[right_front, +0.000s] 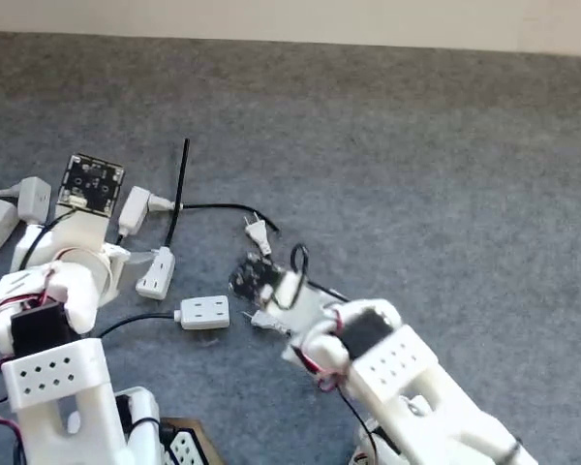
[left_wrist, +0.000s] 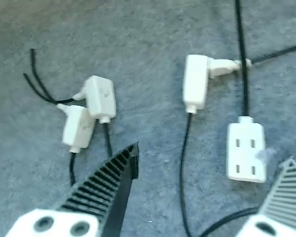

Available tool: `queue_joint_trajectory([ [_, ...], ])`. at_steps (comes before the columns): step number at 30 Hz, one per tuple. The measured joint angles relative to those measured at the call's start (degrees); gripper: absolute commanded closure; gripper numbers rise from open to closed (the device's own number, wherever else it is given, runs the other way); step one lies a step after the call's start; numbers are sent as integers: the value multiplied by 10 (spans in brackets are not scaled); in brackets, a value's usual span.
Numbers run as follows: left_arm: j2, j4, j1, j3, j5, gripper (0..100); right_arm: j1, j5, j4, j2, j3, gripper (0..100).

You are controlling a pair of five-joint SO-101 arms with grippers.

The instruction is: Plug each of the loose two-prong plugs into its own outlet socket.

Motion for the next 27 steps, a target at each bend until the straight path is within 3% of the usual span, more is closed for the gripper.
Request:
queue_joint_trajectory([
  [11,0,-30,-55,0,-39,589,-54,-40,-50,387,-181,789],
  [14,0,-34,-69,0,-44,589,-53,-50,-55,412,-200,810],
  [20,0,-34,-74,0,-44,589,-55,-53,-56,418,-204,960],
  [27,0,-34,-74,0,-44,589,-54,-53,-57,418,-204,985],
])
